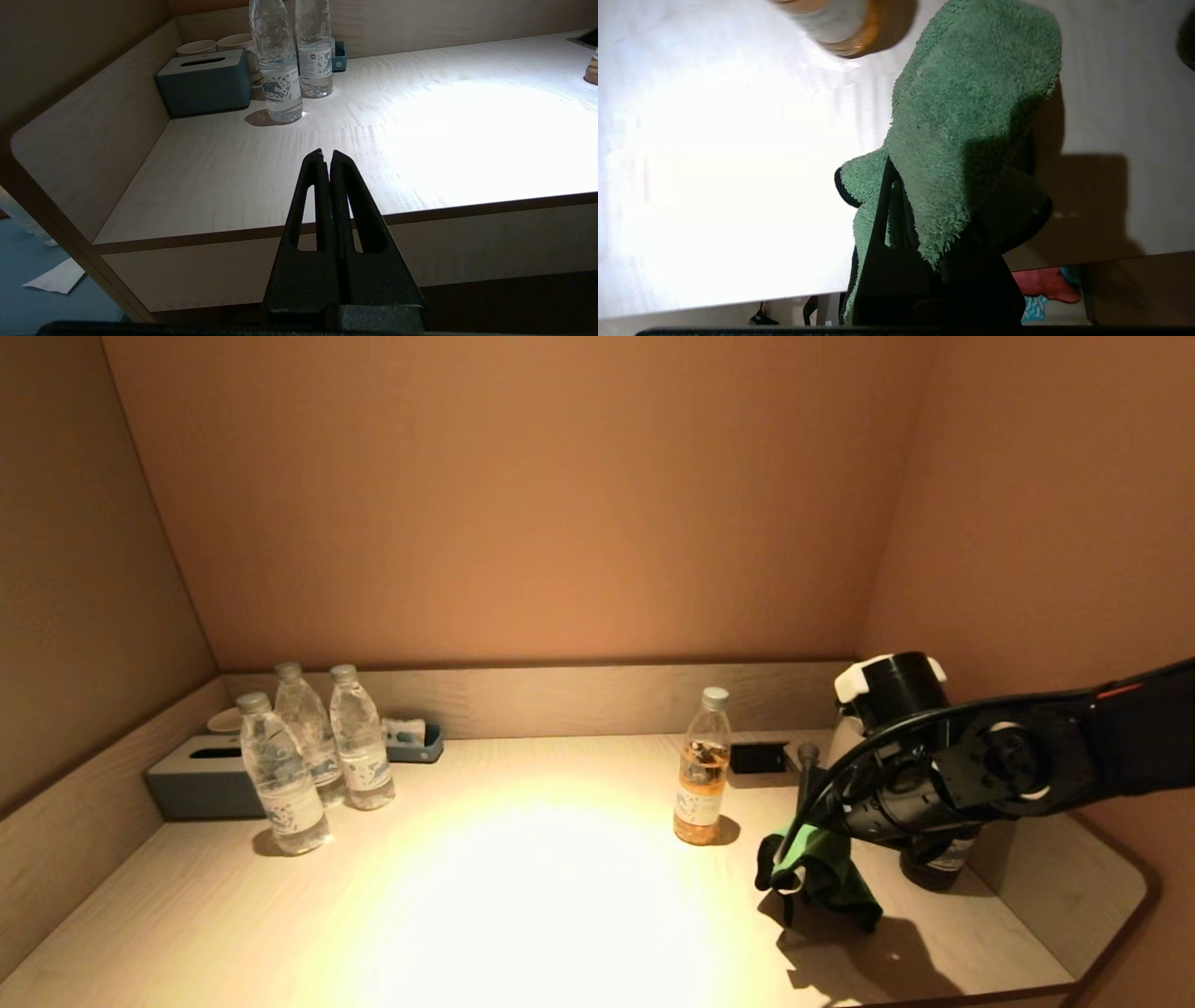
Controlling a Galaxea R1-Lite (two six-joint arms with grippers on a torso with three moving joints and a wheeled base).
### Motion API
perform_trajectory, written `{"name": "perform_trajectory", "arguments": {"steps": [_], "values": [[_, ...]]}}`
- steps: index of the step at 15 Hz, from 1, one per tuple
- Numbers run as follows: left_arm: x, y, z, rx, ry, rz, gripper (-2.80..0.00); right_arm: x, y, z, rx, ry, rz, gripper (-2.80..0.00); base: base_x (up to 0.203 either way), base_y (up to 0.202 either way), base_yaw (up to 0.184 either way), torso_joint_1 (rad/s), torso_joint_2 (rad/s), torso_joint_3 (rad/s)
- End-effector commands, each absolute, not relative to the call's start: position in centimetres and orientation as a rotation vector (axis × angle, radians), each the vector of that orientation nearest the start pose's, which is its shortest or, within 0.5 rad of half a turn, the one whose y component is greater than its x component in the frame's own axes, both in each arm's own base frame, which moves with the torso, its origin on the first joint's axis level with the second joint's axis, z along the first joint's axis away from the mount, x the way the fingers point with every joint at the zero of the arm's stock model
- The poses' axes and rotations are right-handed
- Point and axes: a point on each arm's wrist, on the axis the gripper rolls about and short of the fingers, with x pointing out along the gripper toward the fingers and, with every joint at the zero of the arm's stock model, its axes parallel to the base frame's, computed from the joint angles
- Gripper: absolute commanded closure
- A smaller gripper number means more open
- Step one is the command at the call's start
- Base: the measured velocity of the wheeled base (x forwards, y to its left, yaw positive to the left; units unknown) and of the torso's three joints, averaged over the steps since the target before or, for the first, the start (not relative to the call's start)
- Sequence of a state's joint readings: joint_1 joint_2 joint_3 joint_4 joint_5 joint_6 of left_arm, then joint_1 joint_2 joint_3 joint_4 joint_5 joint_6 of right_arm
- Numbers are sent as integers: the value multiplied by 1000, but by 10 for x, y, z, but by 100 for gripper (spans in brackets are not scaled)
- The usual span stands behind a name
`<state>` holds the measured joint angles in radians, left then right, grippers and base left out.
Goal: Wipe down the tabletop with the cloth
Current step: Pick up the tablecloth, then sweep the stains on the table
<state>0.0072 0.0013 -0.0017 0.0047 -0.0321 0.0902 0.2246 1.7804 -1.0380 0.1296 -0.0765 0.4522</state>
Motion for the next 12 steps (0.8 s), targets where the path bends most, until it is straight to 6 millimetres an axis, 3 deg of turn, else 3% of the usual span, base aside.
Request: {"name": "perform_trajectory", "arguments": {"steps": [1,4,7,12], "values": [[-23,-1,75,90,3,-25,0,280,87,185,279,790,53,0,0,0,0,0,0,0],[-23,-1,75,90,3,-25,0,267,123,208,219,727,212,0,0,0,0,0,0,0],[-23,-1,75,90,4,-26,0,267,151,225,154,668,326,0,0,0,0,0,0,0],[-23,-1,75,90,4,-26,0,285,196,224,46,663,426,0,0,0,0,0,0,0]]}}
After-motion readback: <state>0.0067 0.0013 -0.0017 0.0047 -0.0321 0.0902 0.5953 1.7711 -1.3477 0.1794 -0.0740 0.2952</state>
